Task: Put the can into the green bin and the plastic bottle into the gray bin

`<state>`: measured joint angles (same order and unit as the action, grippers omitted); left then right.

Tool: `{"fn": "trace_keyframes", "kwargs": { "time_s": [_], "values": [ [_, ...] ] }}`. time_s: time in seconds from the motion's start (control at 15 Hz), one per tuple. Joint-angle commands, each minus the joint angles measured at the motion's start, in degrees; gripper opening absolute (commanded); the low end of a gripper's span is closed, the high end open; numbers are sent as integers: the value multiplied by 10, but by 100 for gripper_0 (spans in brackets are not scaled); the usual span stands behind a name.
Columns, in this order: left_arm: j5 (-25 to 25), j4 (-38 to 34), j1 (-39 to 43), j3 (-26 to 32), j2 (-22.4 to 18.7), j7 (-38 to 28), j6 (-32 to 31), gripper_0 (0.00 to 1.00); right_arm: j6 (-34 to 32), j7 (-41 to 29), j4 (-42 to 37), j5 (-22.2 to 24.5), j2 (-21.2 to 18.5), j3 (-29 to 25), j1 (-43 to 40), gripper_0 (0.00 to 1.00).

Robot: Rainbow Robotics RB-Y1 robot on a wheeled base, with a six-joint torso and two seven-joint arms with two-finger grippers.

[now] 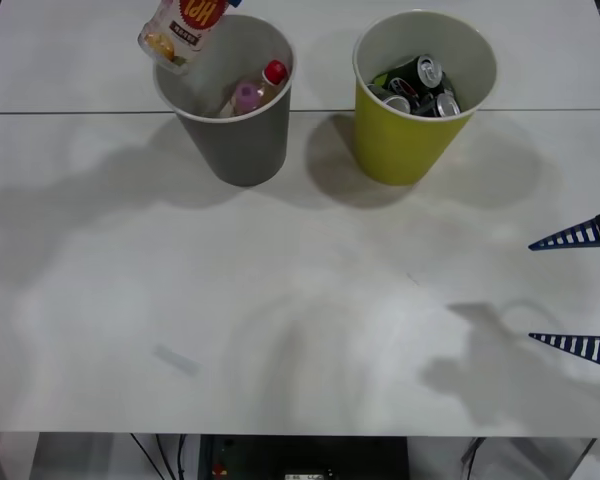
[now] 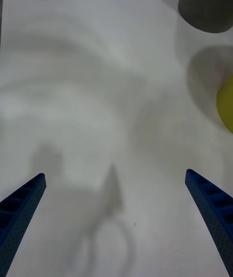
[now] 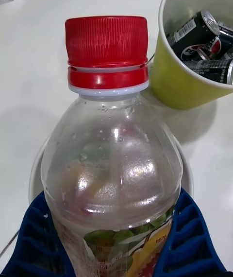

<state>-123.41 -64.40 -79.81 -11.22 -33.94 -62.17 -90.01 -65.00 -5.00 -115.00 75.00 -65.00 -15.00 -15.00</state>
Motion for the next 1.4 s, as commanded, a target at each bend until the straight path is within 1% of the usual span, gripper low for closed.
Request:
{"fn": "trace_keyframes", "kwargs": {
  "time_s": [0.07,0.13,0.27,0.4,0.47,0.6,0.73,0.87,1.0,1.13,1.2,1.27,1.4],
  "values": [
    [2,10,0,0,-1,-4,0,52,0,0,0,0,0,0,0,100],
    [4,11,0,1,0,-5,0,100,0,0,0,0,0,0,0,100],
    [14,11,0,1,-2,-6,0,100,0,0,0,0,0,0,0,100],
    [38,12,2,1,-15,-5,0,100,0,0,0,0,0,0,0,100],
    [61,13,5,0,-29,-2,0,100,0,0,0,0,0,0,0,100],
    [130,11,29,-1,-70,7,0,100,0,0,0,0,0,0,0,100],
    [200,-11,71,-1,-121,54,0,100,0,0,0,0,0,0,0,100],
    [255,-42,117,0,-167,98,0,100,0,0,0,0,0,0,0,100],
    [296,-67,161,5,-204,139,0,100,0,0,0,0,0,0,0,100],
    [326,-78,208,26,-231,197,0,100,0,0,0,0,0,0,0,100],
    [333,-83,229,38,-238,218,0,100,0,0,0,0,0,0,0,100],
    [338,-101,268,63,-247,253,0,100,0,0,0,0,0,0,0,100],
    [338,-154,343,114,-256,298,0,100,0,0,0,0,0,0,0,100]
  ]
}}
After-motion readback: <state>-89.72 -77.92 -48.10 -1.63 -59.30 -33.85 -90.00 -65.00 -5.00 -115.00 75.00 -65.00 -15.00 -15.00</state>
